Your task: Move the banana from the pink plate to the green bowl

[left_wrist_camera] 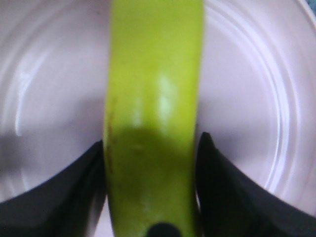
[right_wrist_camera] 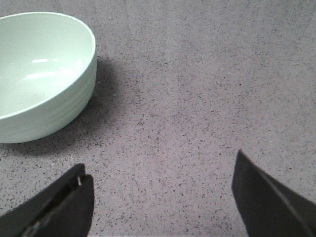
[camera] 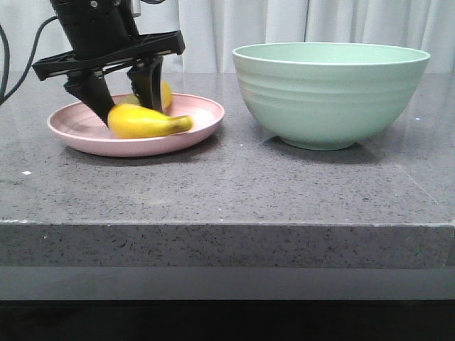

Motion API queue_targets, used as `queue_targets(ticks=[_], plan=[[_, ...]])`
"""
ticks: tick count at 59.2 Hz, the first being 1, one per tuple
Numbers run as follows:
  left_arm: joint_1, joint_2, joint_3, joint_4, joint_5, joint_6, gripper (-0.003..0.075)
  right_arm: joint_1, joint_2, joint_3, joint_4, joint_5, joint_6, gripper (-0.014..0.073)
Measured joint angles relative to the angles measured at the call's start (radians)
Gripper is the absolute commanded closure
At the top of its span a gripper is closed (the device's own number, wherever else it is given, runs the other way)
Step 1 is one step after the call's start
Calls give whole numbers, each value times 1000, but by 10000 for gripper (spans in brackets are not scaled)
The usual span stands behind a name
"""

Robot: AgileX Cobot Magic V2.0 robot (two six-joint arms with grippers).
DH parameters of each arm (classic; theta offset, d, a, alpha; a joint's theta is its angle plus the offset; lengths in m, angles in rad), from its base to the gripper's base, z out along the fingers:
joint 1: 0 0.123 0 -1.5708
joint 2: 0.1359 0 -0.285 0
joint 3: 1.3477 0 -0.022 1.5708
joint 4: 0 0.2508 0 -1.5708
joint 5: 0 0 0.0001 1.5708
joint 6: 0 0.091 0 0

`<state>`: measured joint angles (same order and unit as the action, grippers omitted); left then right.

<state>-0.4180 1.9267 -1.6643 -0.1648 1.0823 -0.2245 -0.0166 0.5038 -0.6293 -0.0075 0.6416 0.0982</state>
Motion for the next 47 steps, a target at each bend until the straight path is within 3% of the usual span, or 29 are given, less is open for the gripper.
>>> queue_targets(ticks=[28,47], plan=[[0,-27,-143,-4,82,34,479,0,0,0,0,0,0,3],[-15,-304,-49,-4,21,160,479,0,0,0,8,0,0,3]])
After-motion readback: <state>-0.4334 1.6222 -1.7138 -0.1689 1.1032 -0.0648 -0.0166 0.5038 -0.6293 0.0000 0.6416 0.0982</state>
